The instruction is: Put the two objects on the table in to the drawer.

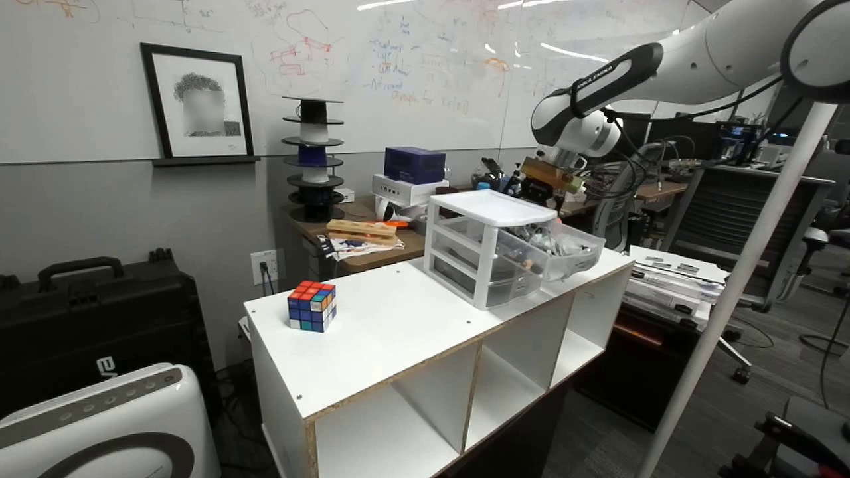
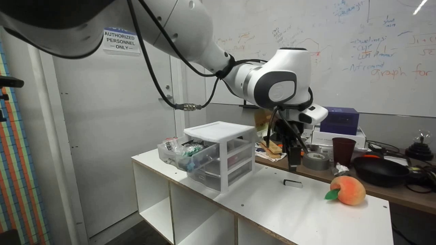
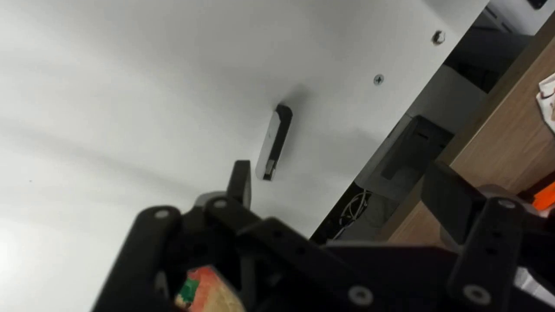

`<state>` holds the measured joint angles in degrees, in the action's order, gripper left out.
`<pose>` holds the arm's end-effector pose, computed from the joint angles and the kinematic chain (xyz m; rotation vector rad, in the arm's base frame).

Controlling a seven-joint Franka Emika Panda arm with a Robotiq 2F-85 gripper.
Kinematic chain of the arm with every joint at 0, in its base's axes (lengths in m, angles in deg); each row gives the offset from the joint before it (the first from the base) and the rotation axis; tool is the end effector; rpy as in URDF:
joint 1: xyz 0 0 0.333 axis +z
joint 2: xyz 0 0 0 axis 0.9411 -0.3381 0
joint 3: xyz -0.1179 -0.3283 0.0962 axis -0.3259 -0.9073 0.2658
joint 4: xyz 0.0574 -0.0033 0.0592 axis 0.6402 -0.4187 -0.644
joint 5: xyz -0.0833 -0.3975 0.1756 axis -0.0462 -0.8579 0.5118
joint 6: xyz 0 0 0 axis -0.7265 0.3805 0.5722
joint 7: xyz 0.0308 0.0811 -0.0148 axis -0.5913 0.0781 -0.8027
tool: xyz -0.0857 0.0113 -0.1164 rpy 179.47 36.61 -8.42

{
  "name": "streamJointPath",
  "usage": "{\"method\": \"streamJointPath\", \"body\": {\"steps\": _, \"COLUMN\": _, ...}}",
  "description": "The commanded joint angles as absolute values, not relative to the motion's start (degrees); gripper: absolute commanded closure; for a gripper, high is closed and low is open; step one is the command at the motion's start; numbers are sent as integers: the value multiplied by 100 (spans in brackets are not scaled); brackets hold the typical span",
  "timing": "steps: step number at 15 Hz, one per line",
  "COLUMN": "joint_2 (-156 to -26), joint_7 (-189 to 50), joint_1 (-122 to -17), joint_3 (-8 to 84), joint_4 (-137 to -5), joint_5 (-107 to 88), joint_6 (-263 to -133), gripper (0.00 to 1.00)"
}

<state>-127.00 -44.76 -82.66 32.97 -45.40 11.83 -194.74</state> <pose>0.8330 -0.2658 0.2291 -2.5952 1.4247 -0.3113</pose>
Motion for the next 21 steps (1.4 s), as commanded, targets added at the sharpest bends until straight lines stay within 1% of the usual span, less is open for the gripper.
{"method": "streamJointPath", "body": {"steps": 1, "joint_2": -13493, "joint_7": -3798, "joint_1": -8305, "joint_3": 3086, "joint_4": -3204, "joint_5": 883, "joint_6": -18957, "gripper": 0}}
{"method": "streamJointPath", "body": {"steps": 7, "joint_2": -14320, "joint_7": -3235, "joint_1": -8453, "joint_3": 2939, "joint_4": -1860, "joint_5": 598, "joint_6": -17537, "gripper": 0}}
{"method": "streamJointPath", "body": {"steps": 12, "joint_2": -14802, "joint_7": -3257, "joint_1": -8524, "joint_3": 2994, "joint_4": -1161, "joint_5": 633, "joint_6": -17173, "gripper": 0}}
{"method": "streamJointPath", "body": {"steps": 13, "joint_2": -14792, "joint_7": -3230, "joint_1": -8567, "joint_3": 3159, "joint_4": -1201, "joint_5": 453, "joint_6": -17220, "gripper": 0}}
{"method": "streamJointPath", "body": {"steps": 14, "joint_2": -14845, "joint_7": -3249, "joint_1": -8569, "joint_3": 3176, "joint_4": -1122, "joint_5": 416, "joint_6": -17173, "gripper": 18}}
{"method": "streamJointPath", "body": {"steps": 15, "joint_2": -14899, "joint_7": -3255, "joint_1": -8572, "joint_3": 3195, "joint_4": -1060, "joint_5": 358, "joint_6": -17148, "gripper": 27}}
{"method": "streamJointPath", "body": {"steps": 17, "joint_2": -14990, "joint_7": -3279, "joint_1": -8580, "joint_3": 3232, "joint_4": -937, "joint_5": 277, "joint_6": -17065, "gripper": 42}}
{"method": "streamJointPath", "body": {"steps": 18, "joint_2": -15016, "joint_7": -3286, "joint_1": -8586, "joint_3": 3257, "joint_4": -886, "joint_5": 263, "joint_6": -16987, "gripper": 51}}
{"method": "streamJointPath", "body": {"steps": 21, "joint_2": -14978, "joint_7": -3353, "joint_1": -8528, "joint_3": 3151, "joint_4": -881, "joint_5": 313, "joint_6": -16876, "gripper": 73}}
